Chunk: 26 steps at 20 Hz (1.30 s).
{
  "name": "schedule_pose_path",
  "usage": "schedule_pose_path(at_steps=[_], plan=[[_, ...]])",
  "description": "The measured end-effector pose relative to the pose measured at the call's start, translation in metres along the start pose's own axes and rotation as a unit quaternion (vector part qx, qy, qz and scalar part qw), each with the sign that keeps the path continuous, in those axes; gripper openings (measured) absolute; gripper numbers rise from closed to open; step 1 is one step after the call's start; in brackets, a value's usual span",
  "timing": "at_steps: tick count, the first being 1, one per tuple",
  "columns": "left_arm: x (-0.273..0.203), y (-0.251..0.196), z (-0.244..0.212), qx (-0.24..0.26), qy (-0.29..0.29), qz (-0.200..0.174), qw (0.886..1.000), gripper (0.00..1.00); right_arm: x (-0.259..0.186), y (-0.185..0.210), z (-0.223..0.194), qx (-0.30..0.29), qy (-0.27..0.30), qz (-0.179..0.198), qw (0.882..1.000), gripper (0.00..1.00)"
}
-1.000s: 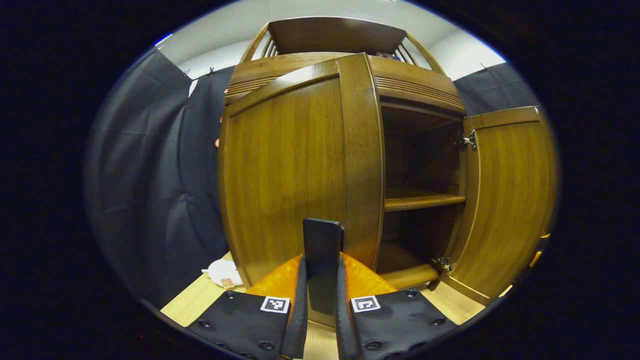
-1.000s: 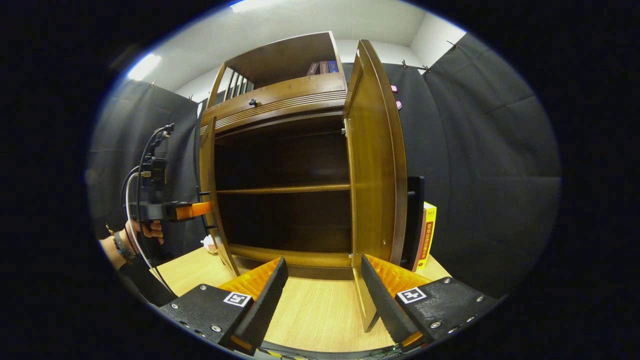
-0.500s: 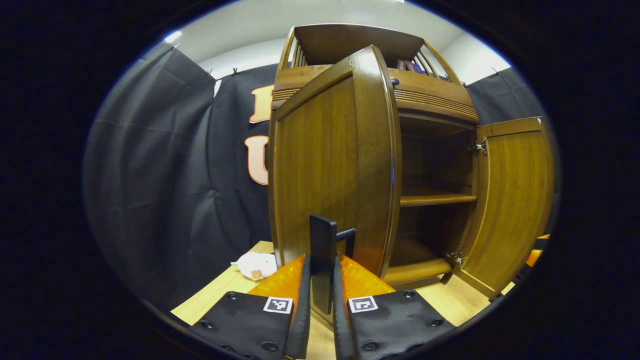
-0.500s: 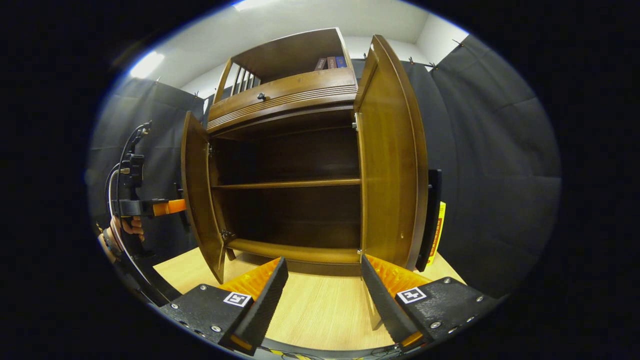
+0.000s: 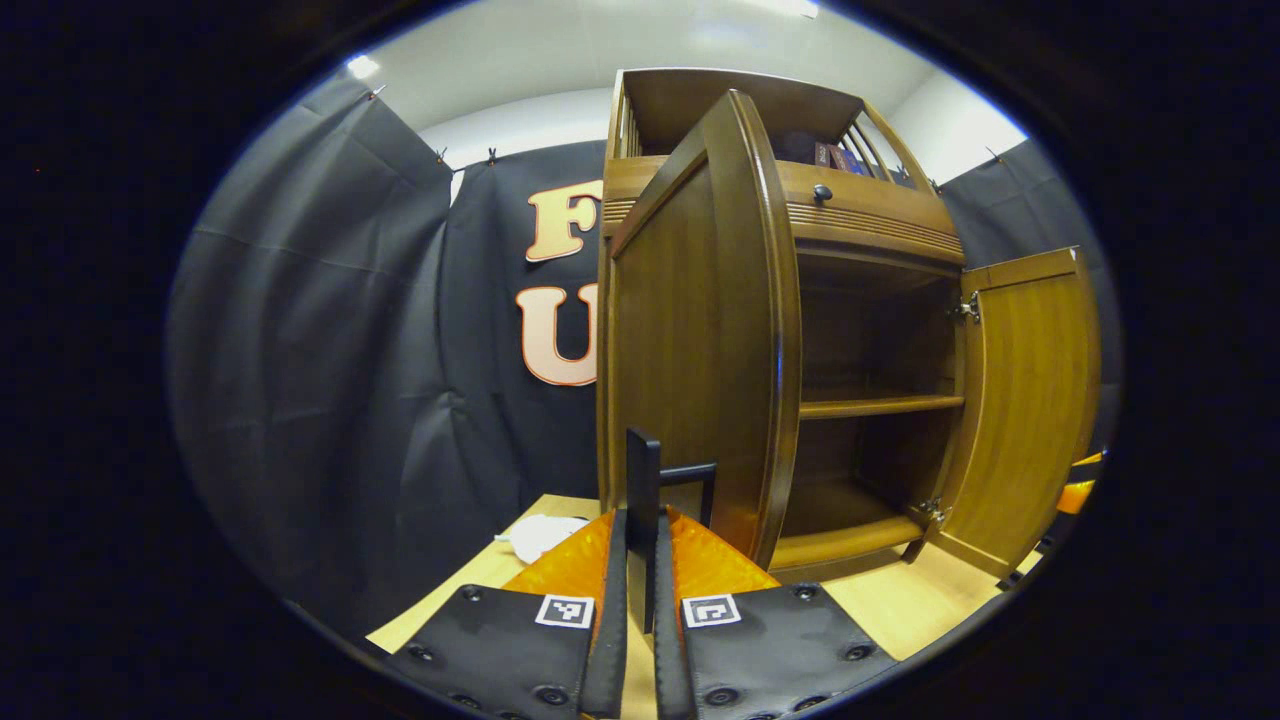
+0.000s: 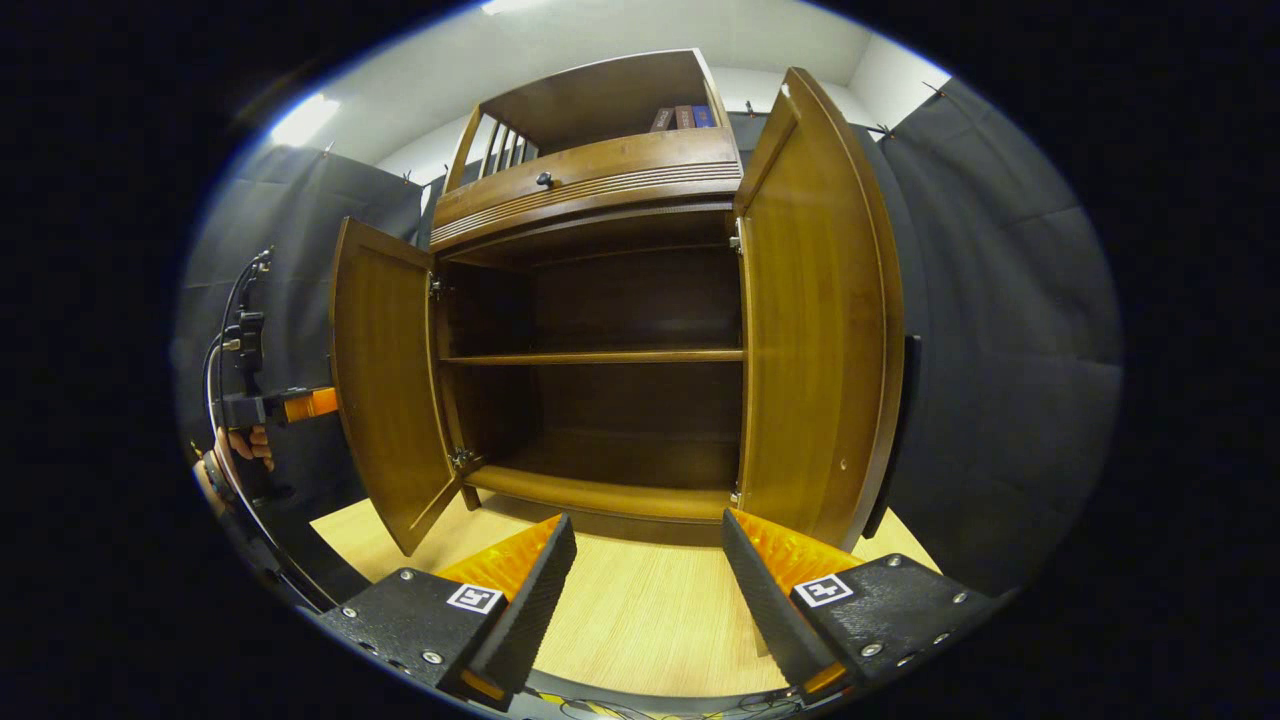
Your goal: Open the right door of the double-door shoe cabinet with the right hand, and open the left door with the left hand.
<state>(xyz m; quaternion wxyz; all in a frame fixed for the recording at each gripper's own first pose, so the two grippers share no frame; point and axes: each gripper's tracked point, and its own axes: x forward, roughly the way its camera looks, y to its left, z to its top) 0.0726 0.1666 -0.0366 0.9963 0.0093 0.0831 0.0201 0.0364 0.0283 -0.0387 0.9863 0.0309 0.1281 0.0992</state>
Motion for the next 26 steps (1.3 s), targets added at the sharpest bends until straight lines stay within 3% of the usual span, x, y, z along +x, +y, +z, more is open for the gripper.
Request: schedule_pose_path(at_steps=[4,6,12,13,19,22,24,26], plan=[[-0.002,0.029,0.001,-0.002,-0.010,0.000,1.000,0.20,-0.001,0.013,-0.002,-0.005,0.004,-0.004,1.000,0.90],[-0.002,0.047,0.001,-0.009,-0.011,-0.001,1.000,0.13,-0.002,0.018,0.000,-0.003,0.004,-0.011,1.000,0.90],[0.005,0.077,0.001,0.003,-0.015,-0.057,0.998,0.12,0.002,0.034,0.011,0.008,-0.011,-0.042,0.999,0.90],[0.008,0.083,0.001,-0.003,-0.016,-0.068,0.998,0.03,0.002,0.036,0.012,0.013,-0.013,-0.043,0.999,0.90],[0.015,0.112,0.000,-0.031,-0.015,-0.138,0.990,0.04,0.005,0.041,0.020,0.005,-0.017,-0.055,0.998,0.90],[0.010,0.120,-0.006,-0.059,-0.016,-0.163,0.985,0.19,0.004,0.037,0.023,-0.001,-0.017,-0.059,0.998,0.90],[-0.002,0.124,-0.014,-0.073,-0.006,-0.158,0.985,0.17,0.004,0.034,0.025,0.001,-0.019,-0.061,0.998,0.90],[-0.023,0.129,-0.022,-0.071,0.003,-0.132,0.989,0.19,0.006,0.030,0.024,0.002,-0.019,-0.061,0.998,0.90]])
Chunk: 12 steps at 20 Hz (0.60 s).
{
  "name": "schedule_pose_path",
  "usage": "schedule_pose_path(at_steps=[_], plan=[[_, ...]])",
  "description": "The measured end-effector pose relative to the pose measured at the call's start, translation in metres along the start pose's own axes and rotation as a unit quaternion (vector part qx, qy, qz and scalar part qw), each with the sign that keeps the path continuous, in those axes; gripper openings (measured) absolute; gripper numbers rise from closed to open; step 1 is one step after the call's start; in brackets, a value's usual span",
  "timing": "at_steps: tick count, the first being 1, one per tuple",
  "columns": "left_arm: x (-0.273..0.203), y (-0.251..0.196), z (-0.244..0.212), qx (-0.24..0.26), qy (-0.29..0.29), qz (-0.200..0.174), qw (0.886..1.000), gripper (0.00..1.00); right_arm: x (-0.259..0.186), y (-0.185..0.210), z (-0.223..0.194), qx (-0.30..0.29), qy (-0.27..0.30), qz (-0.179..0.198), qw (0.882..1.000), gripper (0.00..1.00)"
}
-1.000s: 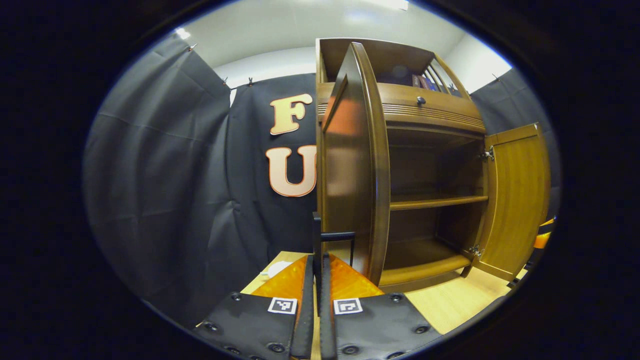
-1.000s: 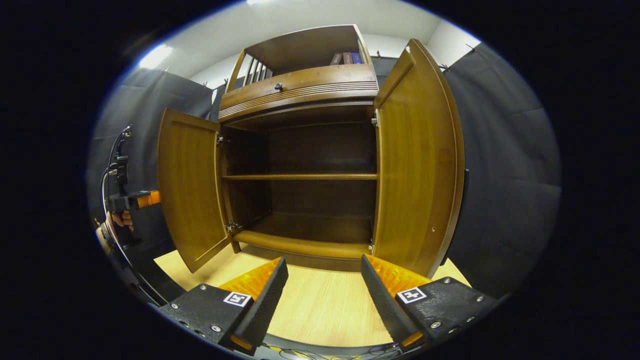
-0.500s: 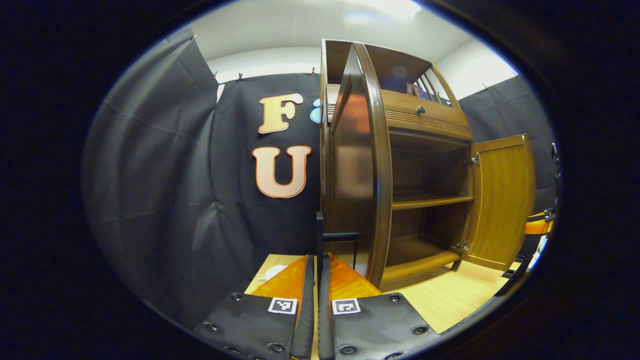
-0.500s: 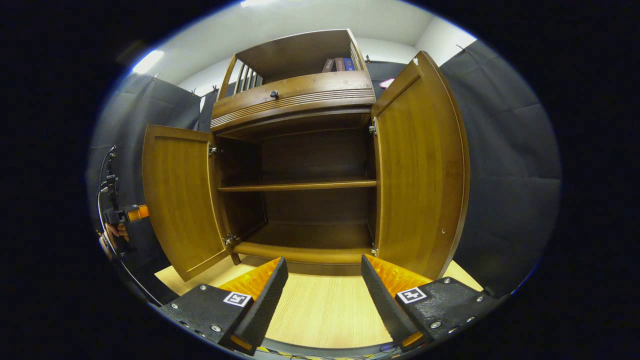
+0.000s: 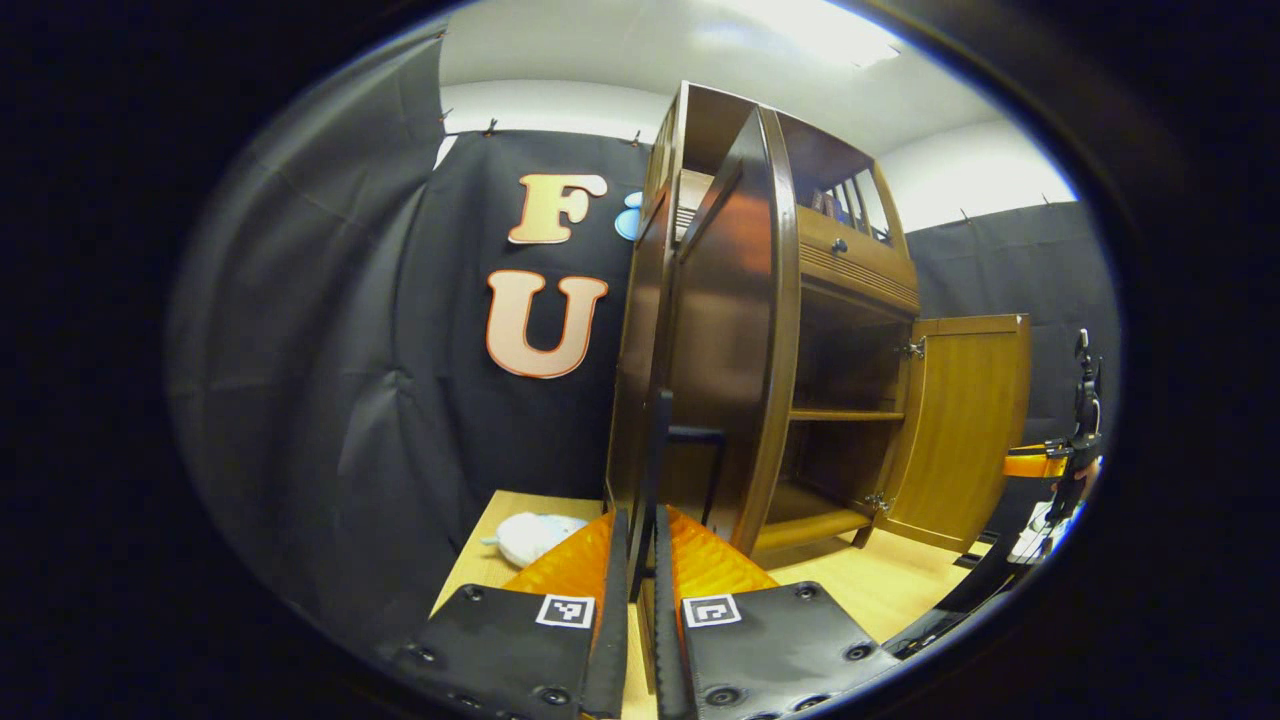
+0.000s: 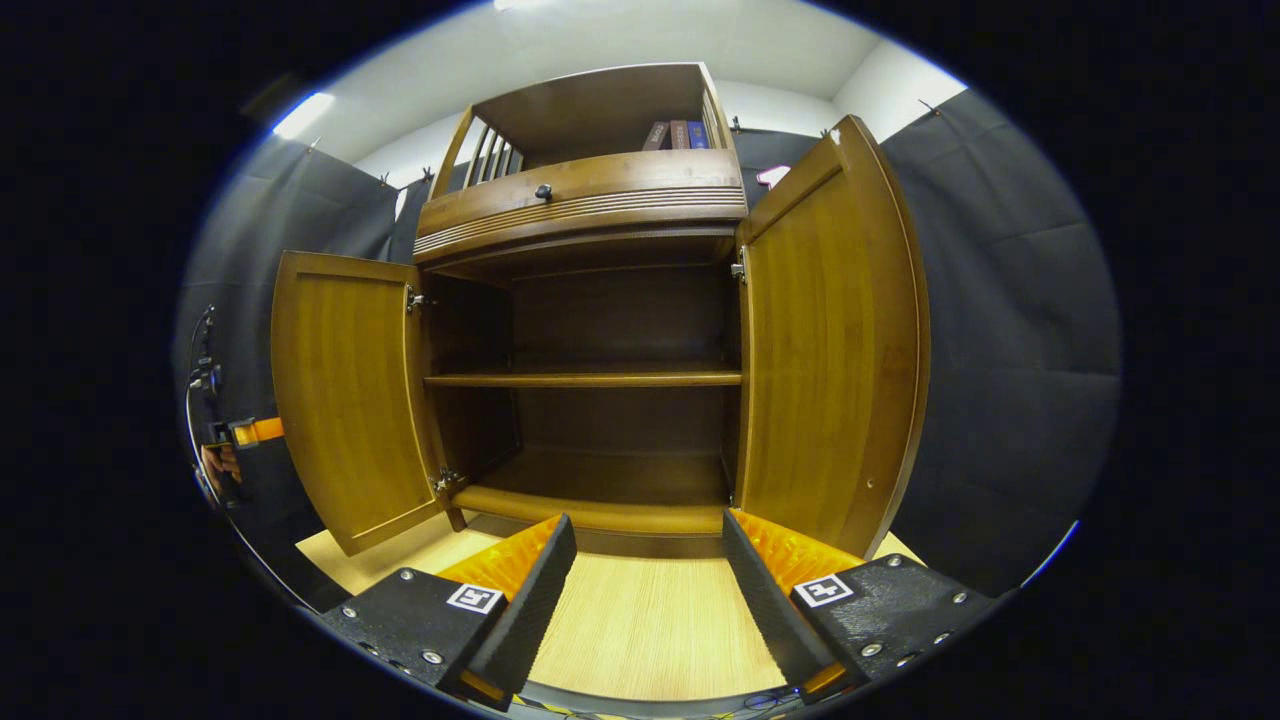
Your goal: Open the right door of the double-door shoe cabinet with the right hand, and open the left door with the left hand.
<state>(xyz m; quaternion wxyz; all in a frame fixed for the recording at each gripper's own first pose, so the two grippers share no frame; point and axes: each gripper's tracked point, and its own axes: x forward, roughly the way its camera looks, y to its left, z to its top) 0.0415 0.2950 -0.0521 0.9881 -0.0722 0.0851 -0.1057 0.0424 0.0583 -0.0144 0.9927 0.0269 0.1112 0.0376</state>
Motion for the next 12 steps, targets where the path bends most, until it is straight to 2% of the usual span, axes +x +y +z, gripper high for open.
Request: schedule_pose_path(at_steps=[2,3,5,6,7,9,10,11,12], plan=[[-0.021,-0.008,-0.004,0.014,0.004,0.027,1.000,0.21,0.003,-0.005,-0.003,0.000,0.003,0.002,1.000,0.90],[-0.030,-0.015,-0.001,0.020,0.003,0.035,0.999,0.11,0.004,-0.007,-0.004,0.001,0.003,0.004,1.000,0.90],[-0.043,-0.034,0.014,0.013,-0.012,0.048,0.999,0.11,0.008,-0.007,-0.006,0.004,0.005,0.013,1.000,0.90],[-0.046,-0.048,0.019,0.004,-0.021,0.055,0.998,0.03,0.010,-0.009,-0.007,0.003,0.004,0.016,1.000,0.90],[-0.045,-0.064,0.027,-0.002,-0.030,0.059,0.998,0.11,0.012,-0.010,-0.005,0.001,0.001,0.019,1.000,0.90],[-0.037,-0.101,0.038,-0.015,-0.045,0.061,0.997,0.11,0.015,-0.012,-0.005,-0.001,-0.003,0.027,1.000,0.90],[-0.029,-0.119,0.040,-0.022,-0.051,0.065,0.996,0.03,0.015,-0.013,-0.005,-0.002,-0.004,0.031,1.000,0.90],[-0.021,-0.134,0.043,-0.024,-0.054,0.072,0.996,0.12,0.015,-0.015,-0.005,-0.003,-0.006,0.033,0.999,0.90],[-0.011,-0.147,0.047,-0.012,-0.062,0.080,0.995,0.11,0.014,-0.017,-0.004,-0.002,-0.007,0.035,0.999,0.90]])
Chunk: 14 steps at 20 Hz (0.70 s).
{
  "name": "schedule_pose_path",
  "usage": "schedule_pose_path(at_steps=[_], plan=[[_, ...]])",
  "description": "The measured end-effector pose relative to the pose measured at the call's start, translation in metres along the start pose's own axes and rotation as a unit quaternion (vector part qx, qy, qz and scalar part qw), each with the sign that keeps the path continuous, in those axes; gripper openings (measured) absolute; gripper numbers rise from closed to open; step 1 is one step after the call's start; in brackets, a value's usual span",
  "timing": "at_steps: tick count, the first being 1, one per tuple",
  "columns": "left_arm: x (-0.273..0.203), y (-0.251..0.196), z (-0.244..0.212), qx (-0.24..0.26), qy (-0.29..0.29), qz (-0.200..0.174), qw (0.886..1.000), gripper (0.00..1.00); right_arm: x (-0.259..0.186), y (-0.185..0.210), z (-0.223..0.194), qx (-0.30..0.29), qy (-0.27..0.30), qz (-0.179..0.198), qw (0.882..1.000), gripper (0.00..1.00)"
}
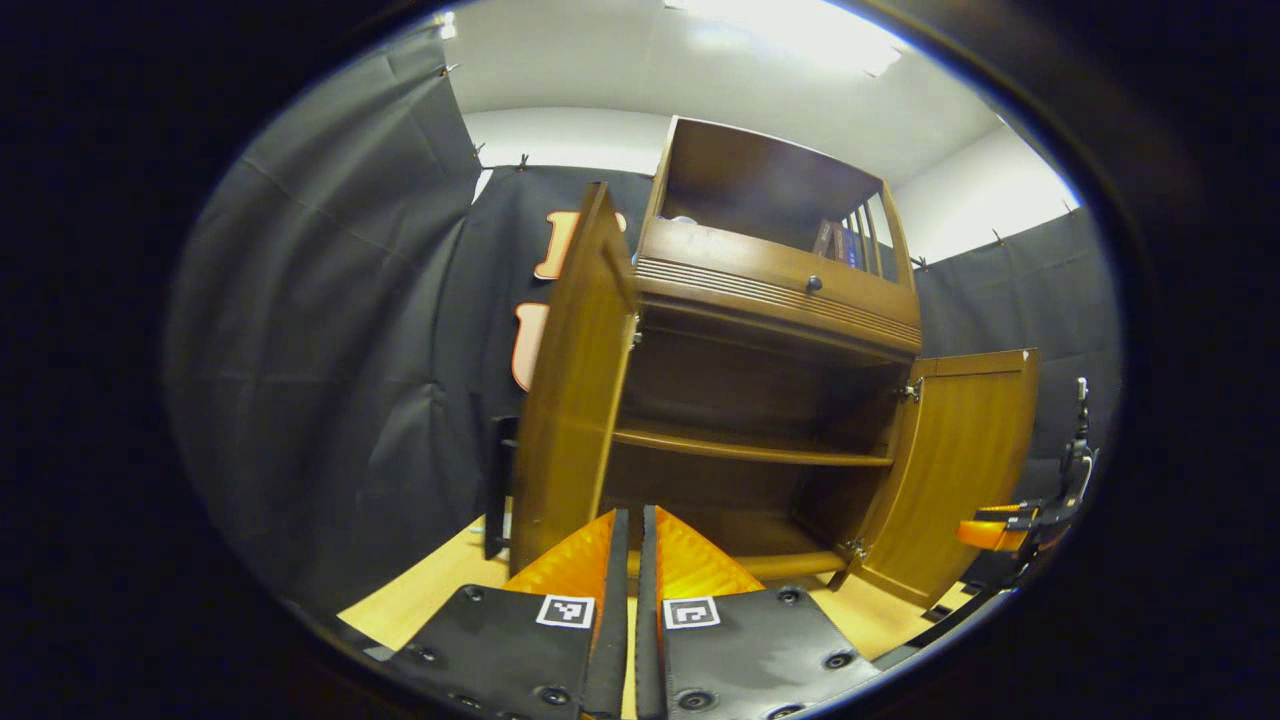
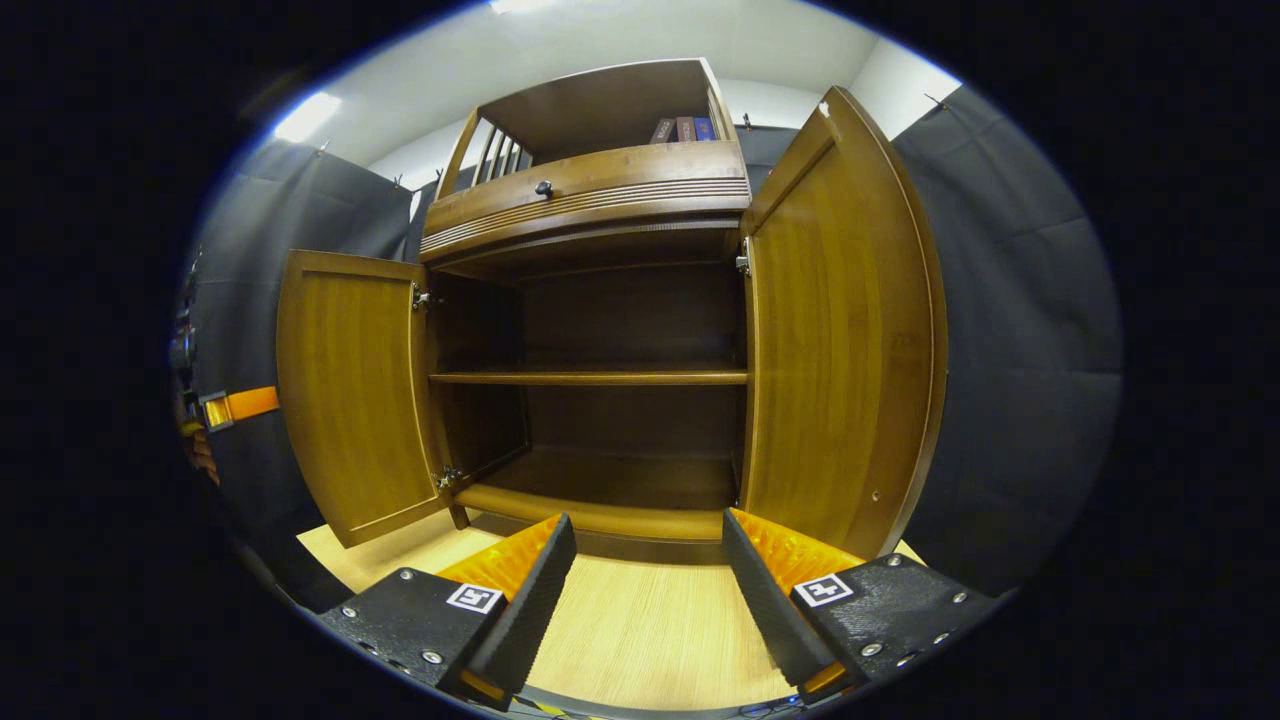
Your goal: Open the right door of the double-door shoe cabinet with the right hand, and open the left door with the left hand.
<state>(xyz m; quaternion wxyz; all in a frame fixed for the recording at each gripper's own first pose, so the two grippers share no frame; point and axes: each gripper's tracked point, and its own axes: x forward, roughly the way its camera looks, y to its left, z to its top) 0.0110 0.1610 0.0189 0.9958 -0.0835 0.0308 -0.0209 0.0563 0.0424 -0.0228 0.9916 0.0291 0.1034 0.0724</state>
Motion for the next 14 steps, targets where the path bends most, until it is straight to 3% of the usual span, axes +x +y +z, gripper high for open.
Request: schedule_pose_path(at_steps=[3,4,5,11,12,13,14], plan=[[0.013,-0.035,0.010,0.071,-0.045,0.034,0.996,0.16,-0.004,-0.005,0.000,0.004,-0.009,0.004,1.000,0.90],[0.016,-0.053,0.010,0.087,-0.054,0.030,0.994,0.07,-0.005,-0.007,0.000,0.002,-0.013,0.004,1.000,0.91],[0.019,-0.066,0.006,0.096,-0.056,0.027,0.993,0.08,-0.007,-0.008,0.002,0.001,-0.017,0.004,1.000,0.90],[0.026,-0.103,-0.026,0.052,-0.016,0.027,0.998,0.49,-0.023,-0.017,0.000,0.002,-0.028,0.001,1.000,0.90],[0.026,-0.105,-0.031,0.054,-0.010,0.026,0.998,0.56,-0.026,-0.019,0.000,0.002,-0.030,-0.001,1.000,0.84],[0.024,-0.103,-0.037,0.062,-0.003,0.031,0.998,0.63,-0.027,-0.022,0.000,0.004,-0.029,-0.003,1.000,0.84],[0.023,-0.101,-0.042,0.075,0.004,0.034,0.997,0.66,-0.029,-0.024,-0.001,0.006,-0.028,-0.005,1.000,0.96]])
